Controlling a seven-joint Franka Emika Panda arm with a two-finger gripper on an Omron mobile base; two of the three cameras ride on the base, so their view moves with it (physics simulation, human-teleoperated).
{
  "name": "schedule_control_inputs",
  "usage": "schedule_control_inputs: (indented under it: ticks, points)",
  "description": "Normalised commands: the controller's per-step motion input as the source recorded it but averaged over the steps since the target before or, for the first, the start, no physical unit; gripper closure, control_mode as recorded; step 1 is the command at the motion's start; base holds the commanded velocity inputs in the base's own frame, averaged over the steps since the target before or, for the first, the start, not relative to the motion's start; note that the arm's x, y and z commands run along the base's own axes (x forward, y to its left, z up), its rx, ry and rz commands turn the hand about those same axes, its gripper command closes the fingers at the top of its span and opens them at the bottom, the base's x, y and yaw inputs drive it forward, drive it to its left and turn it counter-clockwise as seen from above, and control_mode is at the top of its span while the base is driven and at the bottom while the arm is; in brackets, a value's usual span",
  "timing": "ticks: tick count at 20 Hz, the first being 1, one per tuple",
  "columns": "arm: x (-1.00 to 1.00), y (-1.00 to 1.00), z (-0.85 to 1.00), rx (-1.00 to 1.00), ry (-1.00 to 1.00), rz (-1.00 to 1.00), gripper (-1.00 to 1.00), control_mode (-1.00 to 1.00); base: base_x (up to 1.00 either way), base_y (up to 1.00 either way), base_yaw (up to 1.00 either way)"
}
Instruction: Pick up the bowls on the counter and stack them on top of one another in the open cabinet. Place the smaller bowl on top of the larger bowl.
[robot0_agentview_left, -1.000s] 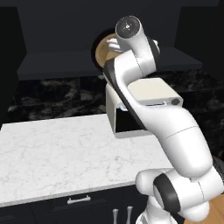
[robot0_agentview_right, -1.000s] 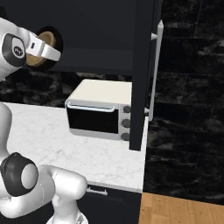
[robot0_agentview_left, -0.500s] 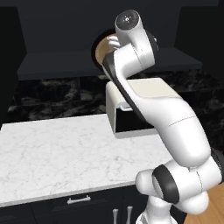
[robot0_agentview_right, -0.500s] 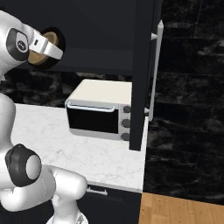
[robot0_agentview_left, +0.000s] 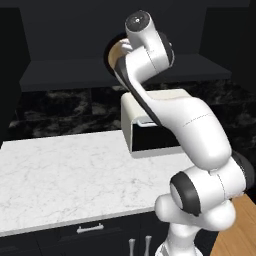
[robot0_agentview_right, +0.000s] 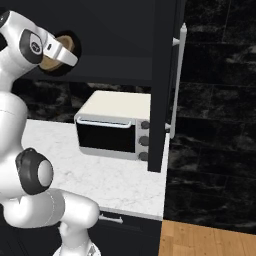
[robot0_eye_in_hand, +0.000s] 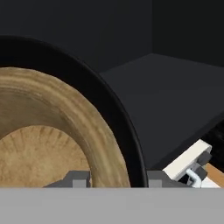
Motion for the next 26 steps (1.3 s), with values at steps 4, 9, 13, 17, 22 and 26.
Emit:
schedule_control_inputs:
  ticks: [4,9,13,17,22,26]
  points:
    - [0.43,0.00,-0.27,0.00,0.00,-0.03,1.00,-1.00,0.00,0.00,0.00]
    - [0.52,0.00,-0.22,0.00,0.01,-0.03,1.00,-1.00,0.00,0.00,0.00]
    - [0.32,0.00,0.00,0.00,0.01,-0.04,1.00,-1.00,0.00,0.00,0.00]
    - [0.05,0.00,-0.03,0.00,0.02,-0.02,1.00,-1.00,0.00,0.00,0.00]
    - [0.00,0.00,0.00,0.00,0.05,0.00,-1.00,-1.00,0.00,0.00,0.00]
    - [0.00,0.00,0.00,0.00,0.04,0.00,-1.00,-1.00,0.00,0.00,0.00]
